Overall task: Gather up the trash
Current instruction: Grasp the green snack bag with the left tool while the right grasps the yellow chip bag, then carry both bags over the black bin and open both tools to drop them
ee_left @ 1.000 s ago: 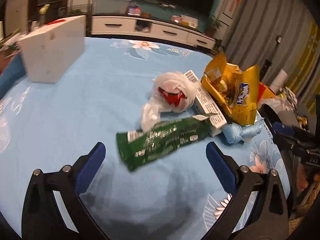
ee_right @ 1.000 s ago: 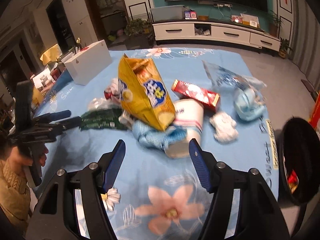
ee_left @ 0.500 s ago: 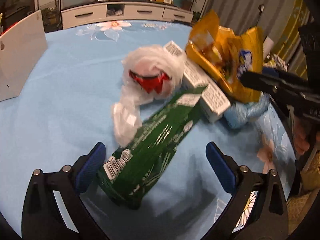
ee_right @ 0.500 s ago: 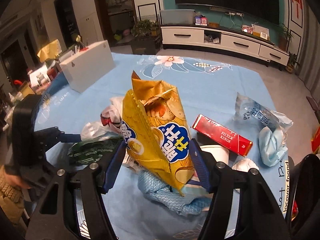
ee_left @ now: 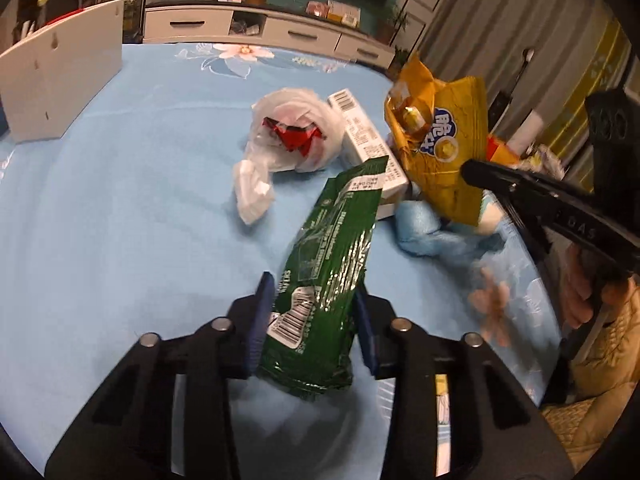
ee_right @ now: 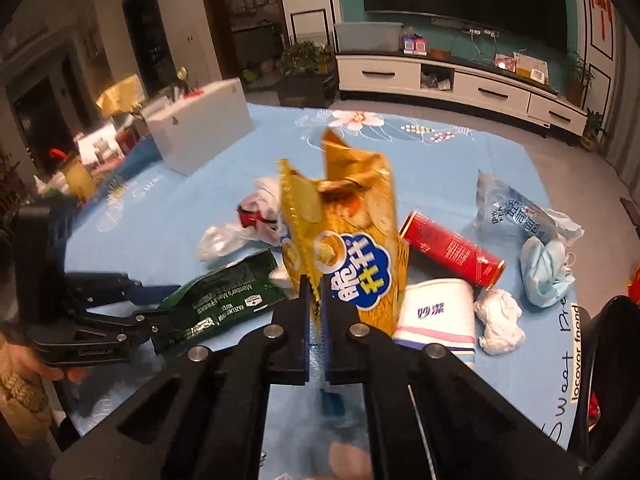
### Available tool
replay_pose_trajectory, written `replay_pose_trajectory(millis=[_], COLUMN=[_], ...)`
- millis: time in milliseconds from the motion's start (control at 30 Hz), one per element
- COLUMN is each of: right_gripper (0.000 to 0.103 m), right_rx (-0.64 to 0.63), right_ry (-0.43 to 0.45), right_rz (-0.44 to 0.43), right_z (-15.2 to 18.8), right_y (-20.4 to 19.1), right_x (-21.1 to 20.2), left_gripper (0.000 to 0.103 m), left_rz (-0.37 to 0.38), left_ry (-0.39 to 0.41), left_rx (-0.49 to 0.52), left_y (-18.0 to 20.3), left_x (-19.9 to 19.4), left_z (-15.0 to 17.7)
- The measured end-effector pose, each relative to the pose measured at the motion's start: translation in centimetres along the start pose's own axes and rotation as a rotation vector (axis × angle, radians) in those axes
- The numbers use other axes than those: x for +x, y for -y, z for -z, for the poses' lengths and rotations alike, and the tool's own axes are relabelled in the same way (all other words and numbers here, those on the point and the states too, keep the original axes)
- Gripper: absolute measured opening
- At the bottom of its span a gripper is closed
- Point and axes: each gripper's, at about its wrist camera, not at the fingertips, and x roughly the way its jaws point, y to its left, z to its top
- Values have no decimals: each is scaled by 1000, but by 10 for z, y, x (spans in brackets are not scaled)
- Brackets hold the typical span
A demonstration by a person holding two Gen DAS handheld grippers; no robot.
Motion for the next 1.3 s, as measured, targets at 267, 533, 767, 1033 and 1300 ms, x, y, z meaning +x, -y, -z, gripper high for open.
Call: replay_pose_trajectory(millis=[267, 533, 767, 1033, 1300], right_gripper=[4, 4, 4, 4, 4], right_rx=[9, 58, 122, 255, 377], right_ry=[128, 257, 257, 267, 296], right_rz=[-45, -41, 54, 165, 195], right_z=[-1, 7, 34, 71, 98], right_y=[-1, 18, 53, 114, 161], right_x=[-52, -119, -148, -180, -188], left_gripper=[20, 20, 20, 20, 21], left_rz=[39, 89, 157, 215, 251], left_ry=[92, 242, 255, 209, 168], left_rx=[-71, -125, -82, 11, 121], left_y=[14, 39, 82, 134, 199], left_x=[-29, -76, -80, -58, -26], left_z=[16, 24, 17, -1, -30])
